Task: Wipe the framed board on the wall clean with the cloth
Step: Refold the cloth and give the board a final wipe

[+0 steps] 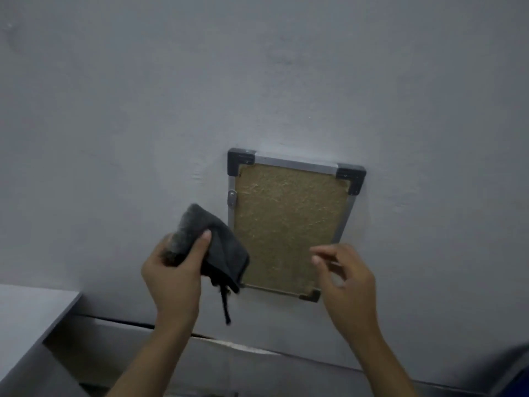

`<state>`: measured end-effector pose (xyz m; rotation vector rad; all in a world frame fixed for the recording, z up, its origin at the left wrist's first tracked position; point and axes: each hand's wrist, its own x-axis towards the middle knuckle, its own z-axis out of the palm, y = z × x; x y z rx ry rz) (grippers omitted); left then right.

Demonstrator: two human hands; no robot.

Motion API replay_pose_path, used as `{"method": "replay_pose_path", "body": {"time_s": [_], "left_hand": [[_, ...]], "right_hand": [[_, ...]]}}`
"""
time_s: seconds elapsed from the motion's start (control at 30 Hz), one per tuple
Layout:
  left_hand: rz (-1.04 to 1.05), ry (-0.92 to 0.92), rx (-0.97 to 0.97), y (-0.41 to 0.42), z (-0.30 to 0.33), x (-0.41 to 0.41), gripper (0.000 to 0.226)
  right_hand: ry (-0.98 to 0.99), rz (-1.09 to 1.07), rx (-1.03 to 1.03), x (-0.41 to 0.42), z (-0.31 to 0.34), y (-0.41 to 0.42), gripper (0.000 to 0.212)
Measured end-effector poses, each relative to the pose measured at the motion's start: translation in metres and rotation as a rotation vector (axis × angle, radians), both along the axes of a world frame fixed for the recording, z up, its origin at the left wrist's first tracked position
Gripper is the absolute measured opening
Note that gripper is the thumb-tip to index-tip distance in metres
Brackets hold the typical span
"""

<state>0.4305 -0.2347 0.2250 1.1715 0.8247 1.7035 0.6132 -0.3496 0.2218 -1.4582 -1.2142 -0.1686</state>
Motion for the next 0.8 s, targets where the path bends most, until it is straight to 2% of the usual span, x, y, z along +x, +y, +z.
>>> {"method": "replay_pose_path", "body": {"time_s": [0.1,0.2,0.27,0.37,0.47,0.53,0.57,0.67,0.73,0.8], "left_hand": [[0.176,0.174,0.355,0.018,0.027,0.007,0.015],[0.261,0.361,0.696,0.032,0.039,0.032,0.012],[0.305,0.505,0.85,0.039,0.038,0.053,0.028],[0.33,0.616,1.059,0.048,0.023,0.068,0.047],[0.441,0.756,1.129,0.066,0.004,0.061,0.06],[0.416,0.8,1.102,0.071,-0.006,0.058,0.067],[0.383,0.813,1.099,0.071,-0.01,0.06,0.065],[0.381,0.83,1.134,0.072,-0.014,0.069,0.039],[0.444,0.84,1.165,0.074,-0.009,0.074,0.035],[0.5,0.781,1.165,0.072,-0.001,0.076,0.041]], "right_hand": [[-0.167,-0.127,0.156,0.024,0.021,0.003,0.012],[-0.234,-0.21,0.244,0.038,0.037,0.009,0.021],[-0.262,-0.232,0.268,0.044,0.046,0.016,0.021],[-0.333,-0.304,0.297,0.051,0.051,0.027,0.019],[-0.46,-0.374,0.284,0.056,0.046,0.04,0.023],[-0.544,-0.347,0.254,0.059,0.041,0.047,0.033],[-0.585,-0.337,0.245,0.061,0.039,0.049,0.038],[-0.641,-0.349,0.255,0.065,0.034,0.056,0.044],[-0.639,-0.361,0.282,0.067,0.032,0.06,0.044],[-0.64,-0.369,0.313,0.069,0.03,0.064,0.044]]}}
